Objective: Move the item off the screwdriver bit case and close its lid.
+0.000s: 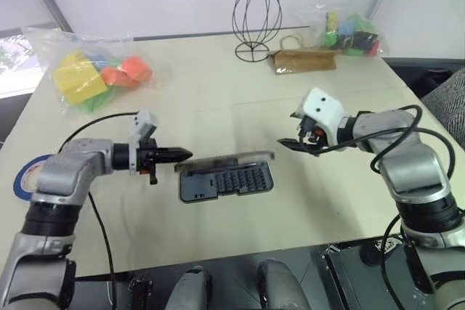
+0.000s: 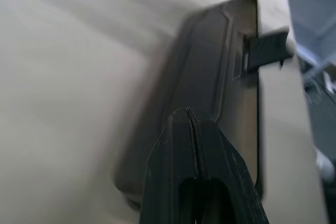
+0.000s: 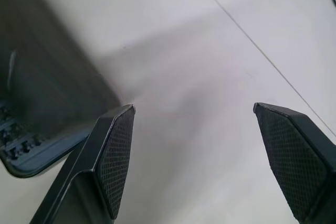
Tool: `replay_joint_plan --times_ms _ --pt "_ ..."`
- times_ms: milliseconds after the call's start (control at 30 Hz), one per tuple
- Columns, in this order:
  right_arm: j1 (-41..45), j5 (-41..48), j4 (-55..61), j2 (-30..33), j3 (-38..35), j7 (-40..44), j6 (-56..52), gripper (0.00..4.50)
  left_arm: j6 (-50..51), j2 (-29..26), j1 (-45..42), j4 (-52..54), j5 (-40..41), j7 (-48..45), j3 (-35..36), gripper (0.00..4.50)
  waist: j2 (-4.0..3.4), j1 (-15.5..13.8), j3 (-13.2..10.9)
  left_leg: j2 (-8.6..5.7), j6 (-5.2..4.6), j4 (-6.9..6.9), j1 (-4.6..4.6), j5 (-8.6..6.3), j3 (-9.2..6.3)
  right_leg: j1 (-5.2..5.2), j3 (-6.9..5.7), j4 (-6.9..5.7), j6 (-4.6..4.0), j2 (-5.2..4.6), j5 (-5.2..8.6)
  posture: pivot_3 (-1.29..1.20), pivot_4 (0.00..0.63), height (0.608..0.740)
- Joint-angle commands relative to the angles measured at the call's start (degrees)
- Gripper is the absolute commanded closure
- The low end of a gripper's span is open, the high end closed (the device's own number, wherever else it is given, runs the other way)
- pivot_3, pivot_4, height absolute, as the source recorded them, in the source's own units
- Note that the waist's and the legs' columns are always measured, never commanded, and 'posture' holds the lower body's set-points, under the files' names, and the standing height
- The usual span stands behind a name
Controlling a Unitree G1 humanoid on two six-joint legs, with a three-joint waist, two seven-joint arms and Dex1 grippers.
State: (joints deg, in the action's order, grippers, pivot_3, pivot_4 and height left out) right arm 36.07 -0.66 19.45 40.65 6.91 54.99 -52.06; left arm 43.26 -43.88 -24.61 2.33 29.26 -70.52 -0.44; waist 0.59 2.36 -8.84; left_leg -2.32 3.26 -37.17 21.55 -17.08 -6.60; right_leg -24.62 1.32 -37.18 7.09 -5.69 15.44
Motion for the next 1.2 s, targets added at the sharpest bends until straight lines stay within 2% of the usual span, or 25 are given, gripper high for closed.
replay_joint_plan --times_ms 33,167,333,433,567,600,700,867,1000,1200 --pt "2.5 3.3 1.2 0.1 -3.2 -1.4 -2.4 0.76 -3.2 -2.1 3.7 3.0 -1.6 -1.3 -2.0 4.50 -0.01 0.0 0.0 0.00 -0.03 0.01 0.00 -0.02 0.00 0.00 0.00 0.00 0.00 0.00 0.00 0.00 0.150 0.740" --pt "4.3 7.3 1.9 -0.7 -4.6 -2.3 -5.8 0.76 -6.6 -1.7 3.9 -0.5 -3.5 -1.1 -3.0 4.50 -0.01 -0.2 0.0 0.00 -0.14 0.00 0.00 -0.08 0.00 0.00 0.00 0.01 0.00 0.00 0.00 0.00 0.150 0.740" --pt "5.9 13.9 3.7 -3.2 -6.1 -3.2 -11.8 0.76 -6.2 0.9 -3.1 -5.3 -2.8 1.2 -1.4 4.50 0.00 -1.0 0.0 -0.01 -0.21 -0.06 0.01 -0.12 0.01 0.05 -0.02 0.03 0.00 0.00 0.00 0.00 0.150 0.740" --pt "5.4 19.2 7.2 -4.9 -5.6 -2.6 -15.6 2.05 -5.0 2.6 -8.2 -7.9 -2.2 2.0 -1.2 4.50 0.01 -1.3 0.0 -0.02 -0.19 -0.09 0.02 -0.11 0.02 0.04 -0.02 0.02 0.00 0.00 0.00 0.00 0.150 0.740" --pt "4.4 25.2 9.8 -7.1 -4.8 -3.2 -20.0 4.21 -6.5 4.4 -12.3 -11.1 -3.7 1.2 -3.4 4.50 0.01 -1.2 0.0 -0.02 -0.11 -0.11 0.02 -0.06 0.01 0.05 -0.04 0.01 0.00 0.00 0.00 0.00 0.150 0.740" --pt "3.6 26.3 10.7 -7.2 -3.4 -3.0 -20.3 4.42 -7.1 5.3 -13.9 -12.7 -4.2 1.0 -4.1 4.50 0.01 -1.2 0.0 -0.02 -0.11 -0.12 0.01 -0.06 0.01 0.05 -0.04 0.00 0.00 0.00 0.00 0.00 0.150 0.740" --pt "0.7 30.5 12.3 -7.8 0.0 -1.6 -21.4 4.42 -9.6 7.9 -18.0 -17.9 -6.7 -0.6 -7.0 4.50 0.01 -1.4 0.0 -0.02 -0.11 -0.13 0.00 -0.06 -0.01 0.05 -0.06 -0.01 0.00 0.01 0.00 0.00 0.150 0.740" --pt "-3.8 31.7 12.3 -6.6 8.8 -0.7 -17.9 4.42 -15.1 12.5 -23.1 -28.2 -11.4 -2.7 -11.1 4.50 0.02 -1.2 0.0 -0.05 -0.11 -0.21 0.02 -0.06 0.00 0.09 -0.07 0.01 0.00 0.01 0.00 0.00 0.150 0.740" --pt "-5.7 30.0 9.7 -9.4 13.1 -5.4 -17.0 4.42 -18.6 15.3 -25.5 -34.4 -14.3 -4.0 -12.7 4.50 0.04 -0.8 0.0 -0.03 -0.11 -0.21 -0.01 -0.06 0.00 0.08 -0.08 -0.03 0.00 0.02 0.00 0.00 0.150 0.740" --pt "-8.1 29.2 9.8 -14.4 12.8 -14.4 -19.1 4.42 -21.6 16.2 -23.0 -34.0 -17.2 -6.6 -14.6 4.50 0.03 -0.1 0.0 -0.02 -0.11 -0.20 0.00 -0.06 -0.05 0.08 -0.08 -0.02 0.00 0.03 0.00 0.00 0.150 0.740"
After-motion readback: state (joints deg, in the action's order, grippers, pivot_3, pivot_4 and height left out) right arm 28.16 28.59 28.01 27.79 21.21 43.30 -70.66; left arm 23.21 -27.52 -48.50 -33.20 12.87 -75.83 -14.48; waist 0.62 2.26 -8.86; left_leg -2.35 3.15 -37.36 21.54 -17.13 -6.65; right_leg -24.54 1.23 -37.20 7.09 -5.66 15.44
